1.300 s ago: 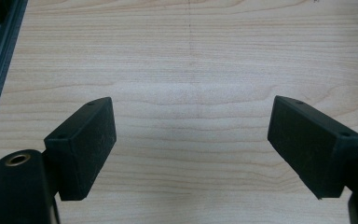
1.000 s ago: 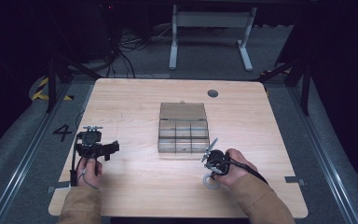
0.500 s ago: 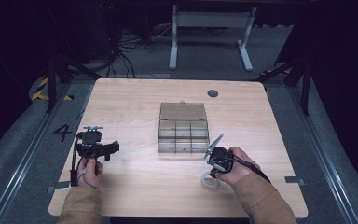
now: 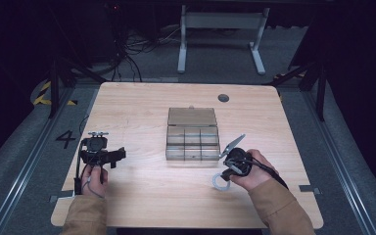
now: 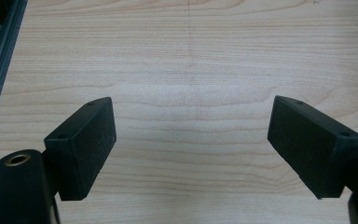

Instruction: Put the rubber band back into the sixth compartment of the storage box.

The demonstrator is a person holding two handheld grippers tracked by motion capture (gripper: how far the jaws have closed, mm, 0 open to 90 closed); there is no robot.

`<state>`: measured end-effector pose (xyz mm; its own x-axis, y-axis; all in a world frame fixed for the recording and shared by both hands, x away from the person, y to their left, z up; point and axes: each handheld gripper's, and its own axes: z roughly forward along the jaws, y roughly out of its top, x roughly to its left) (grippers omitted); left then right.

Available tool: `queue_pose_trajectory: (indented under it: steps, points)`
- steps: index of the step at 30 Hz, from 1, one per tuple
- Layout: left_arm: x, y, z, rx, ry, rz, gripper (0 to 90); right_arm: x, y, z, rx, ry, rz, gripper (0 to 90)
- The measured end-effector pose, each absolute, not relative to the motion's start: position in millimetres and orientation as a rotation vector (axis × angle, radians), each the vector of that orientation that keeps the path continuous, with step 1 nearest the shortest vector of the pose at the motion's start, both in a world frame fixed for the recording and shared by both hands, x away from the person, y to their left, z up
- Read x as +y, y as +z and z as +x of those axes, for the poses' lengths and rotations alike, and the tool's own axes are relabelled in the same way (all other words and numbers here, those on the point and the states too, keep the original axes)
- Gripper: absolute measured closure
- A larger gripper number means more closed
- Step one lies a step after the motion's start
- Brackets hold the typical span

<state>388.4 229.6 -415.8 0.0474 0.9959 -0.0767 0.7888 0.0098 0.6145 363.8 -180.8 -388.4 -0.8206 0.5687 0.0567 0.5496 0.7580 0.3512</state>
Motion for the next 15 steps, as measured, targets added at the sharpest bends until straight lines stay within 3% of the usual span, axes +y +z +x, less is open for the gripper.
queue_pose_trajectory:
  steps: [15]
  points:
    - [229.1, -415.8, 388.3, 1.789, 0.535, 1.83, 15.9, -190.2, -359.8, 374.9, 2.83, 0.649, 0.965, 83.3]
